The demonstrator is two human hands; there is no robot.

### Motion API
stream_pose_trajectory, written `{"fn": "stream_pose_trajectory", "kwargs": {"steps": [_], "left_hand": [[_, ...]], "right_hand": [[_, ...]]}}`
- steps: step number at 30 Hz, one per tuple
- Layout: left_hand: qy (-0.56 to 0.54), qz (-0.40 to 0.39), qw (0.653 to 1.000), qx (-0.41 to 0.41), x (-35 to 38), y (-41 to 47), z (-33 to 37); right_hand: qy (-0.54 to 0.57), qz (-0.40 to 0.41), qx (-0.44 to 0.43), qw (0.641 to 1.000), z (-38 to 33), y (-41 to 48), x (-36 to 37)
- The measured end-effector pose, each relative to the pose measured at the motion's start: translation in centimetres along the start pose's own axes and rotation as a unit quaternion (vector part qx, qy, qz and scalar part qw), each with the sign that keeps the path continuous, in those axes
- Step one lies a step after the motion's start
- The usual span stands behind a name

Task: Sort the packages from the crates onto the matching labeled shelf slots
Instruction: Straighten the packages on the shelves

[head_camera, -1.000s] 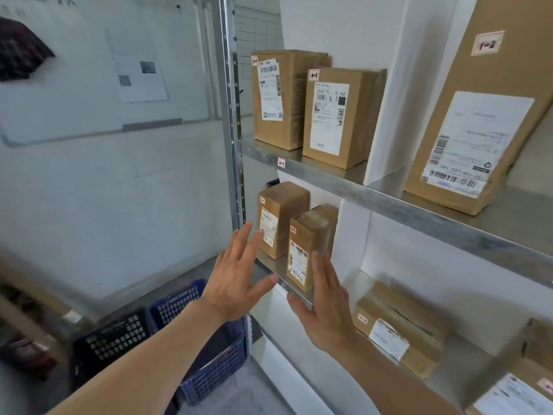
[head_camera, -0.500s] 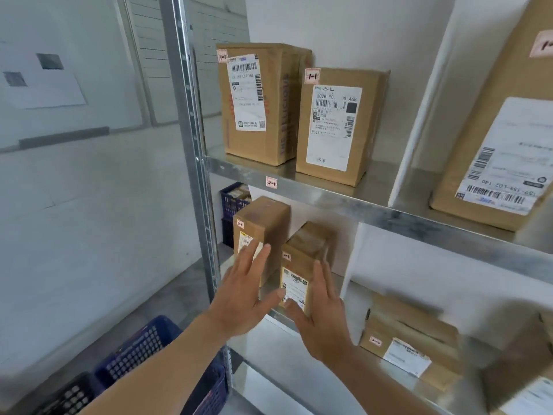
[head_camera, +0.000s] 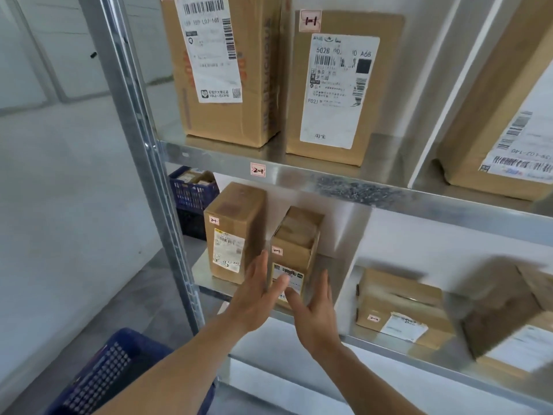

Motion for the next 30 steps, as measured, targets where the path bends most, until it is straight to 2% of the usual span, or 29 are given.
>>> {"fn": "stream_pose_trajectory", "kwargs": {"steps": [5,11,30], "left_hand": [[-0.090,-0.016,0.996,0.017,2.2,1.6,-2.2],[-0.134,-0.018,0.991,0.006,3.7,3.0,-4.0],[-0.148,-0.041,0.988,-0.005,4.5,5.6,-4.2]], "right_hand": [[0.018,-0.004,0.041,0.999,1.6,1.1,1.5],[0.029,-0.007,0.080,0.996,2.8,2.5,3.5],[0.057,0.005,0.080,0.995,2.5,5.6,4.5]]}}
Point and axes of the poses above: each hand's wrist, its own y-axis towards the middle knuckle, its own x-axis out of the palm, z = x × y, the point moved 2 cm from there along y, towards the middle knuckle, and after that the axes turned 8 degrees about z, right-handed, at the moved point
